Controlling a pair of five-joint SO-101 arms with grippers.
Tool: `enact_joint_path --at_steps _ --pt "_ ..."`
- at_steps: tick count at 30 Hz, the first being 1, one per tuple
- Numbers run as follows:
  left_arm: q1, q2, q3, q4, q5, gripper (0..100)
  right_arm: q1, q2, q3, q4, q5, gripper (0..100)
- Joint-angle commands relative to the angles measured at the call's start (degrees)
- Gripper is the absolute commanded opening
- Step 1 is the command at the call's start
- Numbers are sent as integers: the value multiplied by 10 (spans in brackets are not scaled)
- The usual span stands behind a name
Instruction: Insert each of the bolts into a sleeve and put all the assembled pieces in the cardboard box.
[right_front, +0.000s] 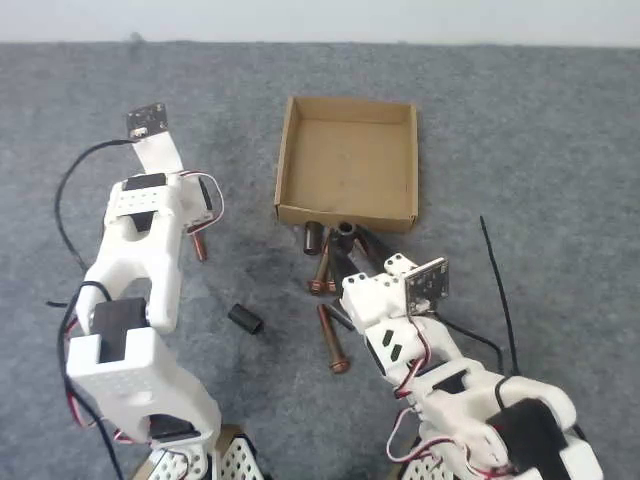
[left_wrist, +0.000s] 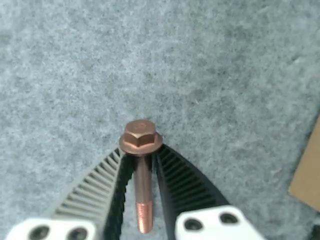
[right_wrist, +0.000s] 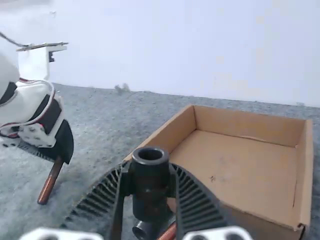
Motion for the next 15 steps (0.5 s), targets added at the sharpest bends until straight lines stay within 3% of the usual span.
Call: enact_joint_path --at_steps 1,15 --pt "3 -9 -15 -11 -4 13 -6 -28 9 -10 -4 7" --pt "3 -9 -15 -11 -4 13 -24 -26 -22 -7 -4 6"
